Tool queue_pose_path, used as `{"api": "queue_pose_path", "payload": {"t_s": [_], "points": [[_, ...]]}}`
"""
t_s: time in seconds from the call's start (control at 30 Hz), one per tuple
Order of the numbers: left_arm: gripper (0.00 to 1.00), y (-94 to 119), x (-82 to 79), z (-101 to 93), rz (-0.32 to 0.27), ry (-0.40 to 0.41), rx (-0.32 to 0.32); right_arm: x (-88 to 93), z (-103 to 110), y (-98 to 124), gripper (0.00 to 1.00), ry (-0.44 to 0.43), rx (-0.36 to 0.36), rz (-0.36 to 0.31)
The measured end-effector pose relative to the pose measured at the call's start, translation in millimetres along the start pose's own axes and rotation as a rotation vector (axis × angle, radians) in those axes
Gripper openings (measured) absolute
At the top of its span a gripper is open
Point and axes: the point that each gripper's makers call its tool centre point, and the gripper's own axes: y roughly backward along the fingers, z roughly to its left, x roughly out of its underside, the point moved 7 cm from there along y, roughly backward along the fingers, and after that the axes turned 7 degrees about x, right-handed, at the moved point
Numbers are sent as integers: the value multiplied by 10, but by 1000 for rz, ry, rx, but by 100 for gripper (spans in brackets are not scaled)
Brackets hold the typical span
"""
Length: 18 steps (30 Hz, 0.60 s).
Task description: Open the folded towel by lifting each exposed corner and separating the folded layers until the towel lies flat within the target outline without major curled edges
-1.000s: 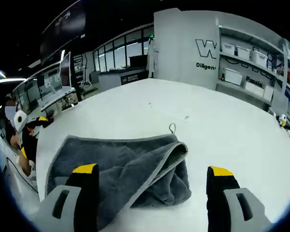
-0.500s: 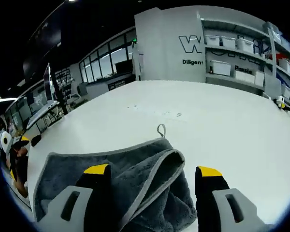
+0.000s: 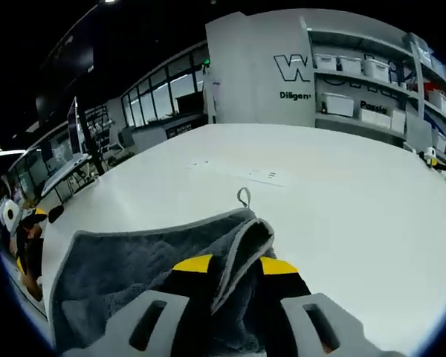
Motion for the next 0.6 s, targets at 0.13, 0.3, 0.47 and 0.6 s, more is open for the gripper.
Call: {"api": "queue_pose_path", "payload": {"t_s": [0.13, 0.3, 0.47, 0.6], "points": [[99, 1, -7, -7, -5, 1, 1, -74, -47, 108, 1, 31, 13, -37], [99, 6, -17, -12, -7, -3, 2, -131, -105, 258, 0, 81, 43, -45], [99, 3, -15, -14, -5, -3, 4, -170, -212, 482, 0, 116, 70, -40], [99, -10, -22, -14, -6, -5, 8, -156, -296, 649, 0, 117, 88, -36]]}}
